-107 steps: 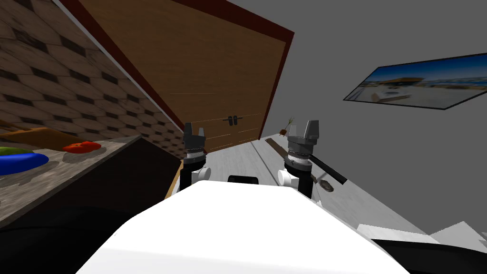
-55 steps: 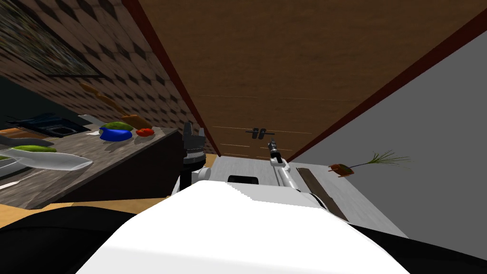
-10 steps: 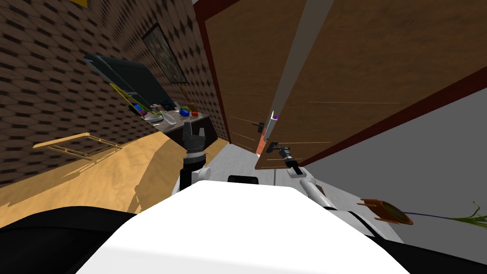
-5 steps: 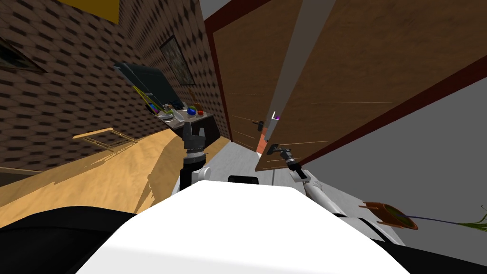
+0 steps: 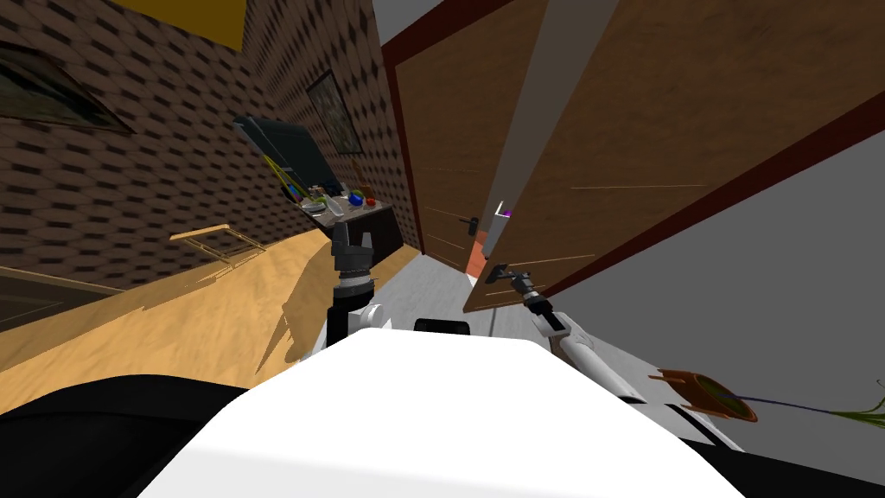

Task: Pull the door open

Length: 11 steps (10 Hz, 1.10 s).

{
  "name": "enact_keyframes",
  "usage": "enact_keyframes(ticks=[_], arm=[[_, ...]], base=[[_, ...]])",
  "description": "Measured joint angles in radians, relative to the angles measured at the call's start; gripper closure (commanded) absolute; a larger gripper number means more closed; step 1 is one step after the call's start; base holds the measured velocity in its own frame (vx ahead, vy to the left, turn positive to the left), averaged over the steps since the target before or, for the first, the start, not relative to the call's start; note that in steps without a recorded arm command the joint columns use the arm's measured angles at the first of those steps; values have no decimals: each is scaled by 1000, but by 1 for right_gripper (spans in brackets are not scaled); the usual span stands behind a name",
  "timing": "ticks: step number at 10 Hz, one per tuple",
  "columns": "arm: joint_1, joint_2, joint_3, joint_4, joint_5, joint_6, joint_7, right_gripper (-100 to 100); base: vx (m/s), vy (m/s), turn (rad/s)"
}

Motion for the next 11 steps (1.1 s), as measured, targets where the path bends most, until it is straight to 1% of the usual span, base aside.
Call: enact_keyframes(ticks=[1,2,3,4,5,6,8,9,11], arm=[[7,-14,6,-5,3,-18,-11,100],[22,-23,8,-15,5,-34,-17,100],[37,-36,15,-29,10,-49,-26,100],[50,-44,22,-44,14,-60,-32,100],[50,-45,29,-35,18,-73,-34,100],[56,-52,33,-35,21,-84,-40,100],[61,-62,46,-30,28,-116,-50,100],[74,-73,51,-47,30,-123,-58,100],[86,-84,61,-56,36,-145,-68,100]], base=[[-126,-57,9],[-153,-84,4],[-142,-96,4],[-82,-61,0],[-70,-52,5],[-68,-79,2],[-63,-79,18],[-56,-75,20],[-42,-86,11]])
